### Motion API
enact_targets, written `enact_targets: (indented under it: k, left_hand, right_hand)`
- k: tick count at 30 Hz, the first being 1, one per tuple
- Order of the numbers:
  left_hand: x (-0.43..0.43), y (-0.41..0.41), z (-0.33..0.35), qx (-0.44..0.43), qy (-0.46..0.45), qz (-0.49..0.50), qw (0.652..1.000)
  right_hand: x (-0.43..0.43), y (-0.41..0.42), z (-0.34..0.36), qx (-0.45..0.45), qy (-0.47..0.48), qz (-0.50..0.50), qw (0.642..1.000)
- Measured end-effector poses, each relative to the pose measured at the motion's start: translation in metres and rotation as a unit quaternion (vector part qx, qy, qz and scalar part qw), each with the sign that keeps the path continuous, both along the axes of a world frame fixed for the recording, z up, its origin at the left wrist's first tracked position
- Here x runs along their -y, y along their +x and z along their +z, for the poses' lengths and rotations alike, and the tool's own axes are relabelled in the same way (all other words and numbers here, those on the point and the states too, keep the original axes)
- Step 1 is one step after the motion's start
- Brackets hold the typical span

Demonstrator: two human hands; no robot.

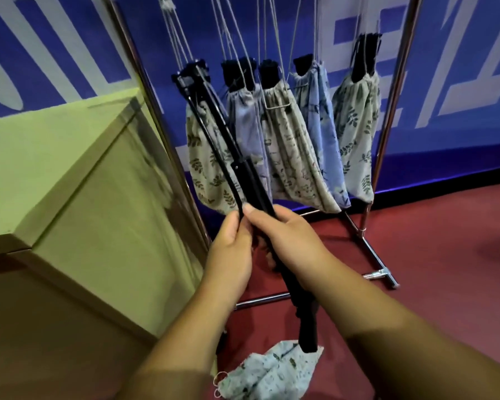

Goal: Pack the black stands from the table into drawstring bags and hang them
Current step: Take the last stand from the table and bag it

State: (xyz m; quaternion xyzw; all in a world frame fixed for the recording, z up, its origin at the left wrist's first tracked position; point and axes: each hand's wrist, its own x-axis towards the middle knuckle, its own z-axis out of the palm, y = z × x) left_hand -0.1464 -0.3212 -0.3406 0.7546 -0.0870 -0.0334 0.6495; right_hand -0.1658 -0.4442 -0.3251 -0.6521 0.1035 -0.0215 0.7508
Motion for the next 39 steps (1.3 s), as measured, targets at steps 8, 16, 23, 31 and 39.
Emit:
enact_targets:
  k: [8, 16, 23, 31, 39]
  left_hand:
    - [-0.004, 0.006, -0.018, -0.044, 0.071, -0.048, 0.995]
    - [-0.017, -0.001, -0.012, -0.080, 0.091, -0.101, 0.987]
    - [-0.023, -0.006, -0.012, -0.103, 0.109, -0.101, 0.984]
    - [-0.026, -0.004, -0.013, -0.105, 0.145, -0.143, 0.973]
    - [-0.025, 0.002, -0.016, -0.074, 0.151, -0.115, 0.979]
  right_hand:
    - [0.005, 0.015, 0.002, -0.011, -0.025, -0.024, 0.999]
    - [0.004, 0.011, 0.003, -0.021, -0.006, -0.043, 0.999]
    - [0.006, 0.001, 0.003, 0.017, -0.018, -0.054, 0.998]
    - [0.006, -0.005, -0.003, 0.025, -0.050, -0.060, 0.997]
    - [0.003, 0.001, -0.009, 0.048, -0.035, -0.046, 0.997]
